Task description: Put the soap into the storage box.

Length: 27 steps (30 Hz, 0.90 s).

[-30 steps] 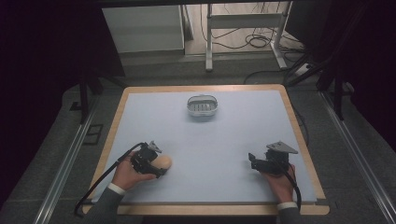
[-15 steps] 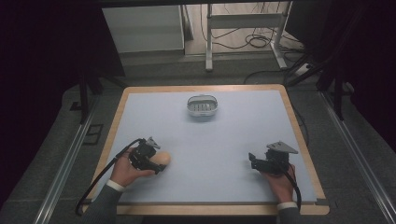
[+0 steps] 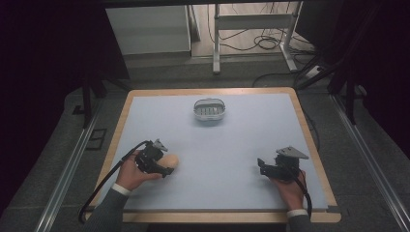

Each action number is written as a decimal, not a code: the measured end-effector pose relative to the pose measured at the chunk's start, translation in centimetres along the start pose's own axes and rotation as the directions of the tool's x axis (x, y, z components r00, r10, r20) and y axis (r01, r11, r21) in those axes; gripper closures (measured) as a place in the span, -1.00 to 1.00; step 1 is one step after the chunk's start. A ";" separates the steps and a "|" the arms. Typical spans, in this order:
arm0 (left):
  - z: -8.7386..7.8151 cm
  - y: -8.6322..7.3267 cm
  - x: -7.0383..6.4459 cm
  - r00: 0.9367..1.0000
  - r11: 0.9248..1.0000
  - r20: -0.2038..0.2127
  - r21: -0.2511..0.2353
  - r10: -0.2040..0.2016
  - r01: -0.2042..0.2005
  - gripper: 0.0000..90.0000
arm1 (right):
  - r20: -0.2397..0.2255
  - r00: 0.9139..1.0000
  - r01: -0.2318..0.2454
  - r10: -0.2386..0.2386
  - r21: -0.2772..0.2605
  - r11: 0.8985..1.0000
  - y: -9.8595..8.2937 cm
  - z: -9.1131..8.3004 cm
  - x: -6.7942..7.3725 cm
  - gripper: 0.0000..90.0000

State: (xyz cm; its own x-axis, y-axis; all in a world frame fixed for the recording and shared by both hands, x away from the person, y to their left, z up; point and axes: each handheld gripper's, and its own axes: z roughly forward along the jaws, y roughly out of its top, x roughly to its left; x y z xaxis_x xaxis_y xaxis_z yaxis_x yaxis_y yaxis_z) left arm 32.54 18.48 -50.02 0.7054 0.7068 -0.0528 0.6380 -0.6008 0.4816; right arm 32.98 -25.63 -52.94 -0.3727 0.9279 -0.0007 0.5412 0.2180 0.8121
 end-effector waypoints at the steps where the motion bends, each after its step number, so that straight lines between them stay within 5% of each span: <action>1: 0.0 0.0 0.0 1.000 1.000 0.000 -0.001 -0.001 0.001 -0.27 | 0.000 1.000 -0.001 0.001 0.000 1.000 0.0 0.0 0.0 -0.80; 27: -0.3 1.8 0.3 1.000 1.000 -0.001 -0.028 0.008 -0.008 -0.27 | 0.001 1.000 -0.003 0.003 0.003 1.000 0.0 0.0 0.0 -0.80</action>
State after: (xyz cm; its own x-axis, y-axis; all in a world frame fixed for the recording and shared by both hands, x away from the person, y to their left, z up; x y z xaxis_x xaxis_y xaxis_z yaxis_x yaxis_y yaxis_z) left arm 33.79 17.71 -48.94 0.7103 0.7022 -0.0477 0.6233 -0.5961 0.5061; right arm 33.02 -25.63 -52.94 -0.3707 0.9288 0.0015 0.5446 0.2161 0.8104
